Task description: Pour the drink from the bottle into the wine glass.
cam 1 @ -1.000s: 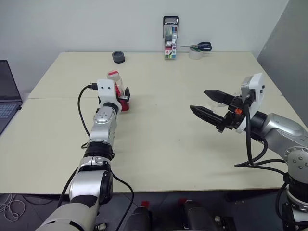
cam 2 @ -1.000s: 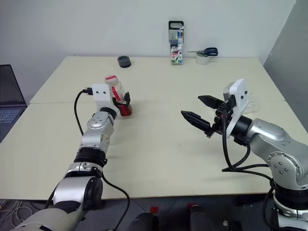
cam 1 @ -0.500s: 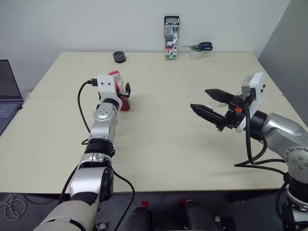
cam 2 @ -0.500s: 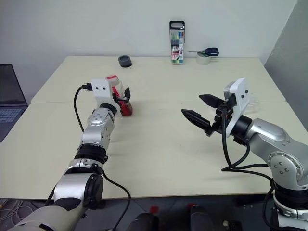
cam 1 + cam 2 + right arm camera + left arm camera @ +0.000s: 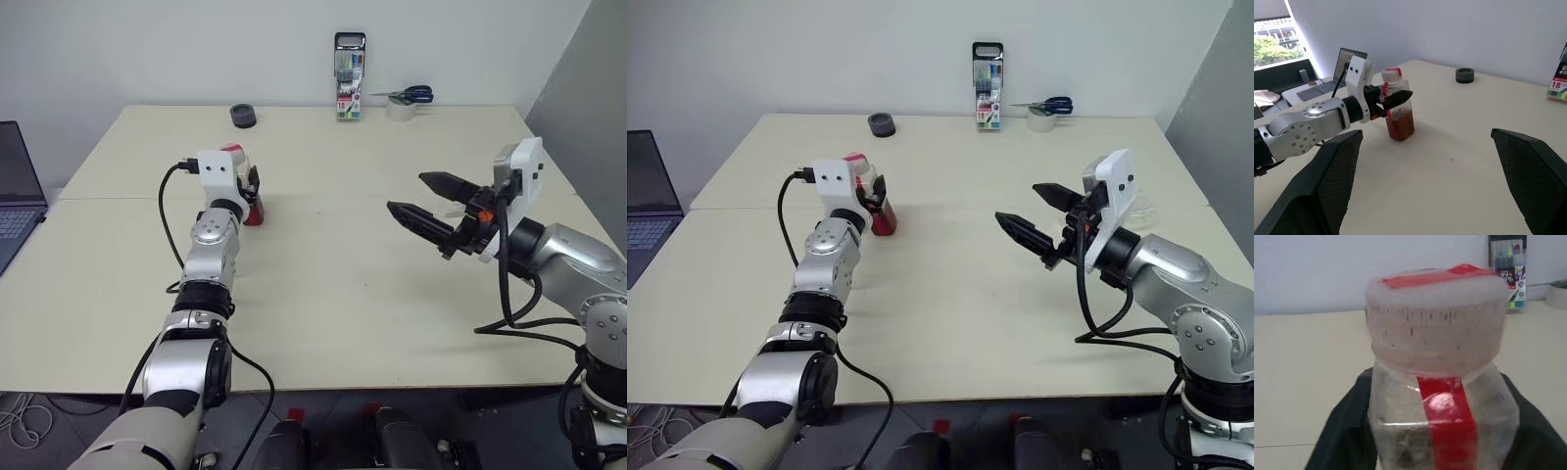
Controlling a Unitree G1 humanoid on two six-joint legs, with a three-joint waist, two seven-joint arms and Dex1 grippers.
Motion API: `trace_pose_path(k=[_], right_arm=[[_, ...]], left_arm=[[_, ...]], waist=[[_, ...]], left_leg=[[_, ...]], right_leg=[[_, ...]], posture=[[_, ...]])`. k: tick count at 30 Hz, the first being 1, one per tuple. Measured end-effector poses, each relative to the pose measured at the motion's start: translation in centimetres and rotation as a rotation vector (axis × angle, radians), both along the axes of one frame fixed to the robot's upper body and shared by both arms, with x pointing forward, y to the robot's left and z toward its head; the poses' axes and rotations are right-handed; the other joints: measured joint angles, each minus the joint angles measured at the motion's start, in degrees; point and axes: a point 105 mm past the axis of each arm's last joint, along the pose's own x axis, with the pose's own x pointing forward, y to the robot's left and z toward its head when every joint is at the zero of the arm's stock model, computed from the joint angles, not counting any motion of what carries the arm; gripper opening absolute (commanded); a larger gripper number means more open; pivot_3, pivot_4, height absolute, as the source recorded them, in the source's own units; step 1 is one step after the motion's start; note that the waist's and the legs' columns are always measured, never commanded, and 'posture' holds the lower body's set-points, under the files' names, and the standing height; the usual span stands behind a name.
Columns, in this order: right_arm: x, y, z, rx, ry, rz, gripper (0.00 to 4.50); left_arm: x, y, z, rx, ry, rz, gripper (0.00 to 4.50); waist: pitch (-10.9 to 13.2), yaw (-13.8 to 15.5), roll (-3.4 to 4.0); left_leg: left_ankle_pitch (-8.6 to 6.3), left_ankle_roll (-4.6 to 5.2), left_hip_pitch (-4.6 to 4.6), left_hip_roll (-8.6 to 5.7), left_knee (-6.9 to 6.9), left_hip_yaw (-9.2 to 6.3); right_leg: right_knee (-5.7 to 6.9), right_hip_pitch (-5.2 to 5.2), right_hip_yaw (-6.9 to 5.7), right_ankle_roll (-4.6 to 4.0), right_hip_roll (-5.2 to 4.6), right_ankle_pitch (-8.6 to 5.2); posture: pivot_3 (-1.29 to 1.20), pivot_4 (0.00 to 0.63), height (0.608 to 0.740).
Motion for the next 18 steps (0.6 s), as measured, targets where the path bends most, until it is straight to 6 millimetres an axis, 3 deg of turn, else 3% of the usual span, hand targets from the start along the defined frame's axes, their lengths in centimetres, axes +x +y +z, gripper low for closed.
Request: trace_pose_path(k=[2,13,16,18], right_arm=[[0.0,0.0,0.0,0.0,0.002,0.002,4.5],[0.0,0.0,0.0,-0.003,0.001,-0.001,4.5],[0.3,0.2,0.0,-0.012,0.0,0.0,4.5],[0.7,0.3,0.5,-0.007,-0.011,-0.005,4.5]], left_arm=[[0.0,0.0,0.0,-0.001,0.002,0.001,1.83],[0.0,0.0,0.0,-0.009,0.015,-0.029,1.82],[-0.1,-0.9,0.5,0.024,0.054,-0.173,1.82],[-0.4,-2.5,1.1,0.08,0.065,-0.305,1.82]], waist=[[0.0,0.0,0.0],[0.0,0.0,0.0],[0.0,-0.2,0.0],[0.0,-0.2,0.0]], left_leg=[[0.0,0.0,0.0,-0.03,0.0,-0.01],[0.0,0.0,-0.01,-0.09,0.0,-0.02],[0.01,0.01,-0.04,-0.14,0.01,-0.02],[0.03,0.01,-0.06,-0.17,0.03,-0.02]], right_leg=[[0.0,0.0,-0.01,0.0,0.0,0.0],[0.0,0.0,-0.01,0.0,-0.02,0.0],[0.02,-0.02,-0.05,0.0,0.02,0.0],[0.01,-0.02,-0.1,0.0,0.07,0.0]], posture=[[0.0,0.15,0.74],[0.0,0.15,0.74],[0.0,0.15,0.74],[0.0,0.15,0.74]])
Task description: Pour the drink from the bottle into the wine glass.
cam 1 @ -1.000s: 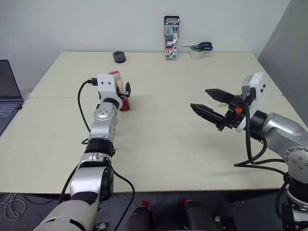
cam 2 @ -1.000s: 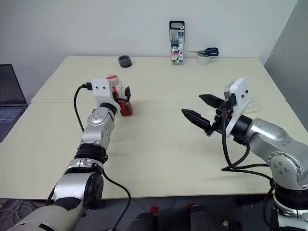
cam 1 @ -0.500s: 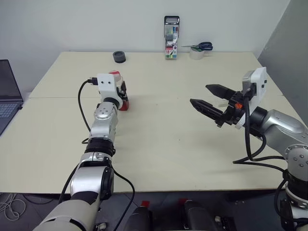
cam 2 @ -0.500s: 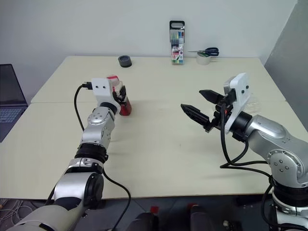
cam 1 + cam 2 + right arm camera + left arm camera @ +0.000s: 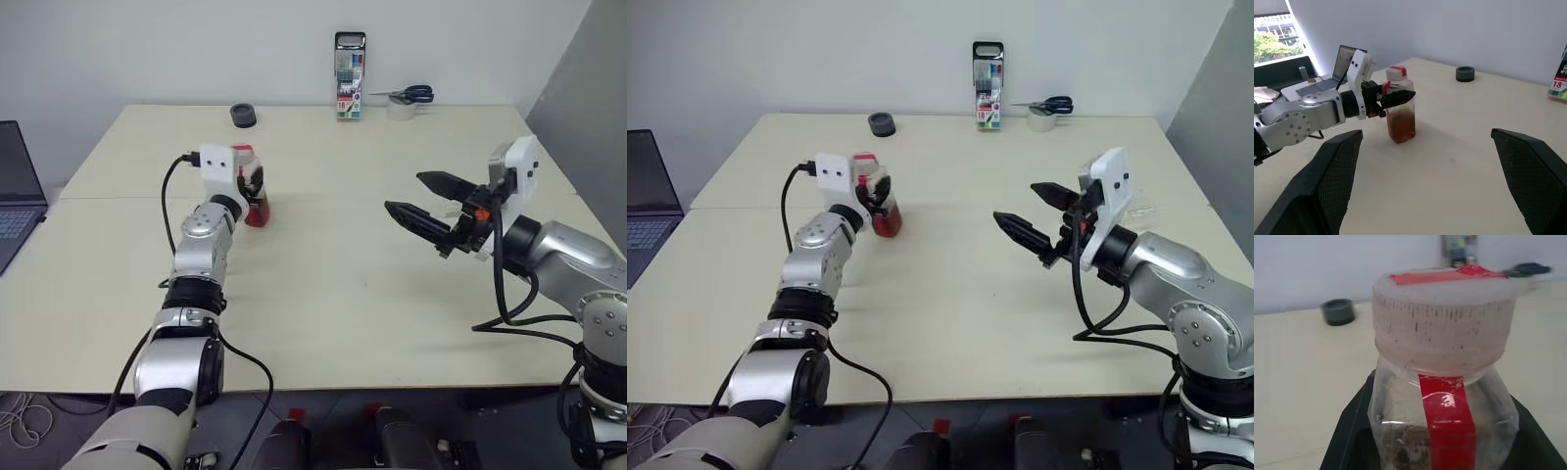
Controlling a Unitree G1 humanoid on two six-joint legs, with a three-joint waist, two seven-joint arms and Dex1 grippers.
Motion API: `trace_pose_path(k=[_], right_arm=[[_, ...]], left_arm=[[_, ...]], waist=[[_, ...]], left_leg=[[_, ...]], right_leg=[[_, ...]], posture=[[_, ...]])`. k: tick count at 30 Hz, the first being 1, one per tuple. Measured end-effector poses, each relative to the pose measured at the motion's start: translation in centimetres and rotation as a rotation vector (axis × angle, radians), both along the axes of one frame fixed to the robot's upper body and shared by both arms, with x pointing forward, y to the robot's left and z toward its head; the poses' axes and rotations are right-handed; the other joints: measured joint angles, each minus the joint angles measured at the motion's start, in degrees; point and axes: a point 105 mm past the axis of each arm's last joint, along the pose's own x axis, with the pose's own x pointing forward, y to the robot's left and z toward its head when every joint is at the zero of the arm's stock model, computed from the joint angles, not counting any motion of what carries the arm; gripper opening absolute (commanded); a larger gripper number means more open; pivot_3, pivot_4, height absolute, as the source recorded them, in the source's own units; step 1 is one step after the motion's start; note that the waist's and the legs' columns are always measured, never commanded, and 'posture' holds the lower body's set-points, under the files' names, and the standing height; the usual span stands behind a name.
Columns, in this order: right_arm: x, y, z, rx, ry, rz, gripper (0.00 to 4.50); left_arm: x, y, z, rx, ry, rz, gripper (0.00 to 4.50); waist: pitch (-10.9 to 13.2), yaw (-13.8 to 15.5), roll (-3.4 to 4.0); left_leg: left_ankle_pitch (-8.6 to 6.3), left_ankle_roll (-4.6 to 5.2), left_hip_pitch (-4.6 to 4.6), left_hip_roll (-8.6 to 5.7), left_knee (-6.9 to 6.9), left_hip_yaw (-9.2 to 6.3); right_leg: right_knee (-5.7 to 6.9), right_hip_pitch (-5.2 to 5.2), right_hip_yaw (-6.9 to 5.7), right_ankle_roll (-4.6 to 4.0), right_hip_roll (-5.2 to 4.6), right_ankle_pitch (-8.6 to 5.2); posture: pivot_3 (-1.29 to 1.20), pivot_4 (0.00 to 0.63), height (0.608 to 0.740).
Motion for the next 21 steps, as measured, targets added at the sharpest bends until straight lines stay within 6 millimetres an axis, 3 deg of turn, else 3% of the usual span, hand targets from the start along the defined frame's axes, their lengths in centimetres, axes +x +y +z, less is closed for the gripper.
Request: trace_pose_path(k=[6,9,14,21], right_arm=[[1.2,1.3,2.1,0.021,-0.041,0.031,4.5],[1.8,1.9,2.6,-0.016,-0.06,0.022,4.5],[2.7,2.2,2.9,-0.042,-0.057,-0.015,4.5],[2.2,3.3,2.7,-0.037,-0.037,0.002,4.5]], left_arm=[[-4.3,-7.9,4.0,0.187,-0.066,-0.615,1.82],[-6.5,-10.2,4.4,0.201,-0.058,-0.824,1.82],[-8.7,-12.2,4.6,0.191,-0.035,-0.993,1.82],[-8.9,-12.9,4.5,0.166,-0.026,-1.021,1.82]], waist=[[0.0,-0.1,0.02],[0.0,-0.2,0.02],[0.0,-0.3,0.04],[0.0,-0.3,0.04]], left_leg=[[0.01,0.0,-0.08,0.06,-0.01,-0.04],[0.01,0.0,-0.07,0.06,-0.02,-0.04],[0.0,0.03,-0.07,0.09,-0.01,-0.04],[0.0,0.04,-0.08,0.08,0.0,-0.06]], right_leg=[[-0.07,-0.04,0.02,0.01,-0.02,-0.01],[-0.06,-0.05,0.03,0.01,-0.03,-0.01],[-0.03,-0.06,0.06,0.0,-0.03,-0.02],[-0.03,-0.07,0.05,0.0,-0.04,-0.02]], posture=[[0.0,0.15,0.74],[0.0,0.15,0.74],[0.0,0.15,0.74],[0.0,0.15,0.74]])
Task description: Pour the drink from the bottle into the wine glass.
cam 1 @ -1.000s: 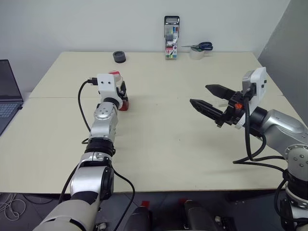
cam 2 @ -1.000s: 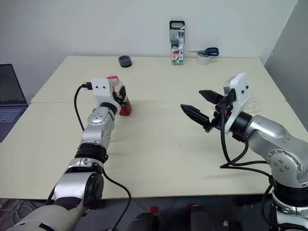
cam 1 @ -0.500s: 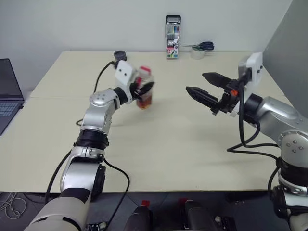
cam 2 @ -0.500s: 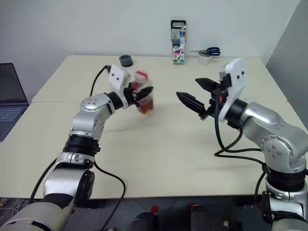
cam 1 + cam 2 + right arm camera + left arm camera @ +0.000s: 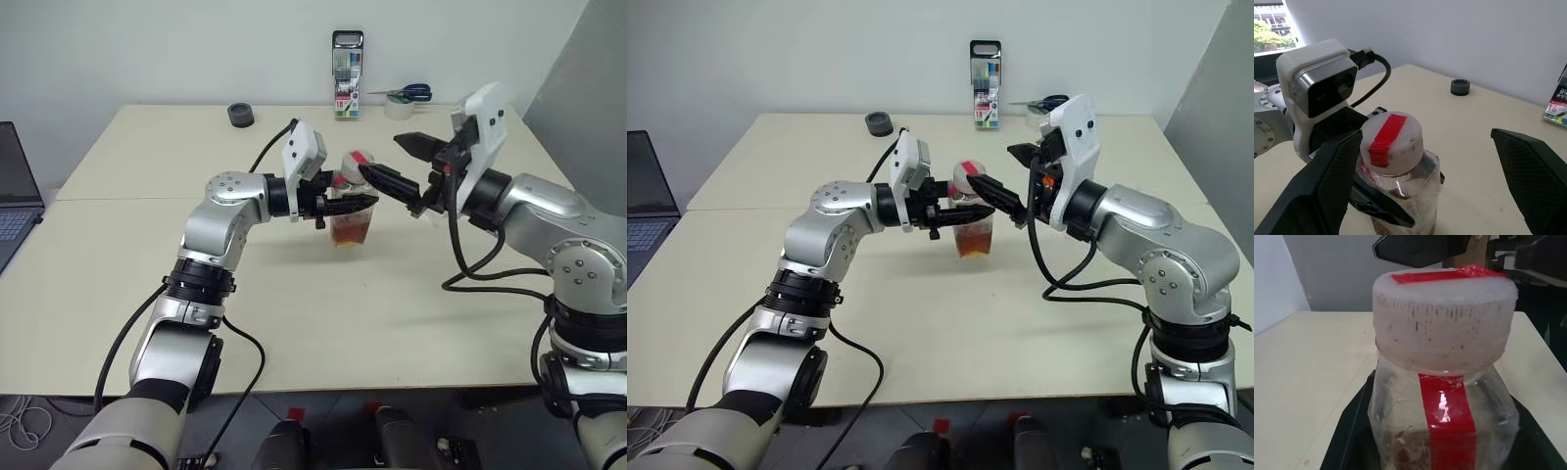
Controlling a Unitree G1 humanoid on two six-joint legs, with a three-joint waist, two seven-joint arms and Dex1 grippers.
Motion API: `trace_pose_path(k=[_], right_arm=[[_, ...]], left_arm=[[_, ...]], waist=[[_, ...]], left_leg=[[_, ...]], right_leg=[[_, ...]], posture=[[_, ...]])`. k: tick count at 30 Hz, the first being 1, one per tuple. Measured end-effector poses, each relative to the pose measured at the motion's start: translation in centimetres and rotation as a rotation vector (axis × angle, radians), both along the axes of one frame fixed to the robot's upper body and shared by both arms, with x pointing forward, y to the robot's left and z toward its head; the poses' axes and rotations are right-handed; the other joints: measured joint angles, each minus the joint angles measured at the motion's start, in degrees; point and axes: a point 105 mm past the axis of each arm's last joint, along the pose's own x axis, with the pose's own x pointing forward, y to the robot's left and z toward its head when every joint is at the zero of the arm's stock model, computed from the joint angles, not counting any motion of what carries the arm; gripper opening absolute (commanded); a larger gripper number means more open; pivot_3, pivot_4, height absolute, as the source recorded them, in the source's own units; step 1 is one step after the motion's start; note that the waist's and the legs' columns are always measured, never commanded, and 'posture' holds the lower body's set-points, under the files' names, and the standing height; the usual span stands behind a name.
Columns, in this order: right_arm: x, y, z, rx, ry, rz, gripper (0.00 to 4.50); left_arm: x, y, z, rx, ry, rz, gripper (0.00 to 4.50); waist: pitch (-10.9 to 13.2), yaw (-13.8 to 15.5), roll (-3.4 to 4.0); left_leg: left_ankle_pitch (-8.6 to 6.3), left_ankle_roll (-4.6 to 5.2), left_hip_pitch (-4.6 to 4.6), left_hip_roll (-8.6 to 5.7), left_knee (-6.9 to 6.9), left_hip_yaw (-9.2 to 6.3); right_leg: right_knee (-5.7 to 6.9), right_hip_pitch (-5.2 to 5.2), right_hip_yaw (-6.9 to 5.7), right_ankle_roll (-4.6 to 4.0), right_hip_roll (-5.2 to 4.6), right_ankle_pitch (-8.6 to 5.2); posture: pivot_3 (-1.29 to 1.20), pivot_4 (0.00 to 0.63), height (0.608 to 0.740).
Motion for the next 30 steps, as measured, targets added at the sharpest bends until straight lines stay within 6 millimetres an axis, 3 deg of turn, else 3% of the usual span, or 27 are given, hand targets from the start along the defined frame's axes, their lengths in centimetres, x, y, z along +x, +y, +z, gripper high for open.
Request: trace_pose_path(k=[7,17,20,26,30], right_arm=[[-0.1,2.3,-0.9,0.022,0.016,0.035,4.5],[0.5,2.3,-0.6,0.071,0.012,0.013,4.5],[0.5,2.3,-0.6,0.072,0.011,0.014,3.9],[0.5,2.1,-0.9,0.06,0.001,0.015,1.85],[0.5,2.1,-0.9,0.056,-0.01,0.018,1.85]], left_arm=[[-0.1,-0.4,0.1,-0.008,0.001,-0.008,1.82],[0.1,-0.2,0.1,-0.01,0.001,0.008,1.82],[0.1,-0.3,0.1,-0.011,0.001,0.01,1.82],[0.3,-0.3,0.2,-0.009,0.003,0.014,1.82],[0.3,-0.3,0.1,-0.011,0.004,0.013,1.82]], waist=[[0.0,0.0,0.0],[0.0,0.0,0.0],[0.0,0.0,0.0],[0.0,0.0,0.0],[0.0,0.0,0.0]], left_leg=[[0.01,0.0,0.0,-0.02,0.0,-0.01],[0.01,0.0,0.0,-0.03,0.01,-0.02],[0.01,0.0,0.0,-0.03,0.01,-0.02],[0.0,0.01,0.0,-0.04,0.0,0.0],[0.0,0.01,0.0,-0.03,0.0,-0.02]], right_leg=[[0.02,-0.01,0.0,0.0,-0.01,0.0],[0.02,-0.02,0.0,0.0,0.0,0.0],[0.02,-0.02,0.0,0.0,-0.01,0.0],[0.02,-0.02,0.0,0.0,0.0,0.0],[0.02,-0.02,-0.01,0.0,0.0,0.0]], posture=[[0.0,0.15,0.74],[0.0,0.15,0.74],[0.0,0.15,0.74],[0.0,0.15,0.74],[0.0,0.15,0.74]])
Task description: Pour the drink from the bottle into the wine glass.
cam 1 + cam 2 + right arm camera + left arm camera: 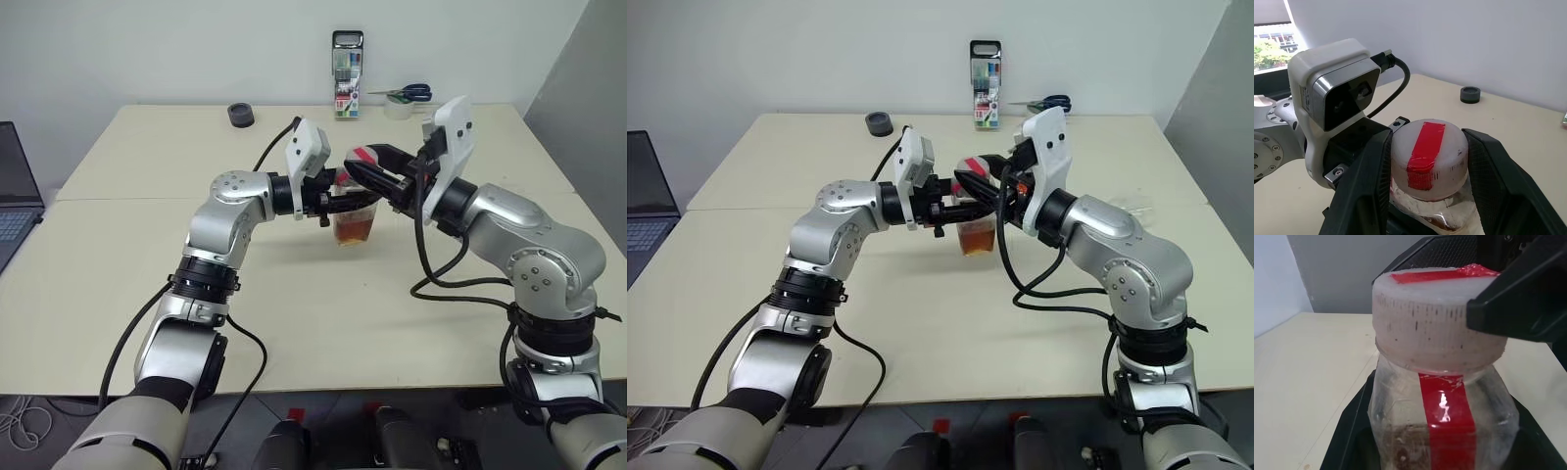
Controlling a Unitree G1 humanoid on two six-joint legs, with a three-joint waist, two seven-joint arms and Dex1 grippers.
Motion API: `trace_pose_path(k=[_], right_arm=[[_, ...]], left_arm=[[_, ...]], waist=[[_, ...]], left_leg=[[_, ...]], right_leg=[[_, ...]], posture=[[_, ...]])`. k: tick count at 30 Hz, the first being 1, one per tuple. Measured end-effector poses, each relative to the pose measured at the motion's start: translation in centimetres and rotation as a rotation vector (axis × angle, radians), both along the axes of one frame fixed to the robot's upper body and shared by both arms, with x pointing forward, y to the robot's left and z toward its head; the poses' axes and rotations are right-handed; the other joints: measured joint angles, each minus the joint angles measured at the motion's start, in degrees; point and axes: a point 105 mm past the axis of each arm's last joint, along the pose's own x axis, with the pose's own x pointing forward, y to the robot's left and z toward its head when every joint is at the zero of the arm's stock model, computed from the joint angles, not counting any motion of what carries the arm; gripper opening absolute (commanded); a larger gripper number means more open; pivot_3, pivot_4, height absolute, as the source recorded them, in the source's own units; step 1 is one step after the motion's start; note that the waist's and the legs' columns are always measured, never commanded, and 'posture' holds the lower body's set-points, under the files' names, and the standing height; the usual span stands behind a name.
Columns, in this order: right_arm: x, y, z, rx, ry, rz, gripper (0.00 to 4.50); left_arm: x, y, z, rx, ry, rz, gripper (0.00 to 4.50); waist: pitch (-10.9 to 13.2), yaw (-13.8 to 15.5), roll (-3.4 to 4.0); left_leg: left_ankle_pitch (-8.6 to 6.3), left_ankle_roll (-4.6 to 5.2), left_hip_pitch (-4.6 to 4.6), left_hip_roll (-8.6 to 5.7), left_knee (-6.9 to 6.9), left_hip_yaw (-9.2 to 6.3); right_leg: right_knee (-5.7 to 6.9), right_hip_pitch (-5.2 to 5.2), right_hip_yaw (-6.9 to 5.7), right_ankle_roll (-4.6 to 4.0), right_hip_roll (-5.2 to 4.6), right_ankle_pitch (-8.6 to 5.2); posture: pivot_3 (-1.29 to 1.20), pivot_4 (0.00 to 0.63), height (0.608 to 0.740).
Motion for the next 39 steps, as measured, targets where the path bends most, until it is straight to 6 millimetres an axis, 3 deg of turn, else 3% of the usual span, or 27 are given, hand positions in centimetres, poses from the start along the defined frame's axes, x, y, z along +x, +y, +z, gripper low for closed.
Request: trace_pose_path(k=[6,14,19,20,23,27,28,32,39], right_arm=[[-0.2,-0.2,0.0,-0.026,-0.011,0.061,1.85],[-3.0,0.9,2.7,-0.105,-0.027,0.497,1.85],[-3.1,1.3,2.7,-0.118,0.01,0.622,1.85],[-3.0,1.3,2.7,-0.121,0.007,0.621,1.85],[-2.7,0.6,2.6,-0.125,0.004,0.584,2.91],[-3.2,-0.1,0.9,-0.109,0.07,0.527,4.35],[-3.1,-0.6,0.8,-0.098,0.069,0.48,4.49],[-3.3,-1.8,1.1,-0.057,0.017,0.313,4.49],[-3.1,-0.9,1.4,-0.017,-0.053,0.117,4.49]], left_arm=[[-0.5,0.1,0.0,0.023,0.018,-0.03,1.82],[-5.2,1.5,2.6,0.057,0.072,-0.254,1.82],[-5.9,1.9,2.5,0.083,0.096,-0.3,1.82],[-5.8,1.8,2.4,0.077,0.089,-0.296,1.82],[-5.5,1.3,2.3,0.058,0.074,-0.287,1.82],[-5.5,-0.1,1.8,0.043,0.075,-0.298,1.82],[-5.3,-0.1,1.9,0.038,0.068,-0.277,1.82],[-4.4,0.0,1.9,0.011,0.044,-0.206,1.82],[-3.9,-0.1,1.5,-0.016,0.045,-0.16,1.82]], waist=[[0.0,0.0,0.02],[0.1,-0.4,0.08],[0.1,-0.4,0.08],[0.1,-0.3,0.08],[0.1,0.0,0.08],[0.1,0.2,0.07],[0.1,0.2,0.08],[0.1,0.0,0.08],[0.1,0.0,0.08]], left_leg=[[0.0,0.01,0.0,-0.01,-0.01,0.02],[-0.04,0.07,0.08,0.02,-0.02,0.0],[-0.09,0.19,0.08,0.0,0.03,-0.02],[-0.02,0.05,0.07,0.0,0.03,-0.01],[0.01,0.0,0.03,0.01,0.03,-0.03],[0.01,0.0,-0.2,-0.01,0.11,-0.07],[0.01,-0.01,-0.25,0.0,0.11,-0.08],[0.01,-0.01,-0.25,0.02,0.09,-0.07],[0.02,-0.02,-0.25,0.01,0.1,-0.09]], right_leg=[[0.0,0.0,0.01,0.0,0.02,0.0],[-0.01,0.07,-0.02,0.0,0.05,0.0],[0.0,0.09,-0.03,0.0,0.03,0.0],[-0.01,0.08,-0.02,0.0,0.02,0.0],[-0.03,0.05,-0.03,0.0,-0.01,0.0],[-0.02,-0.12,-0.03,0.0,-0.17,0.0],[0.0,-0.17,-0.03,0.0,-0.2,0.0],[0.04,-0.21,-0.01,0.0,-0.21,0.0],[0.05,-0.2,-0.02,0.0,-0.18,0.0]], posture=[[0.0,0.15,0.74],[0.0,0.15,0.74],[0.0,0.15,0.74],[0.0,0.15,0.74],[0.0,0.15,0.74],[0.0,0.15,0.74],[0.0,0.15,0.74],[0.0,0.15,0.74],[0.0,0.15,0.74]])
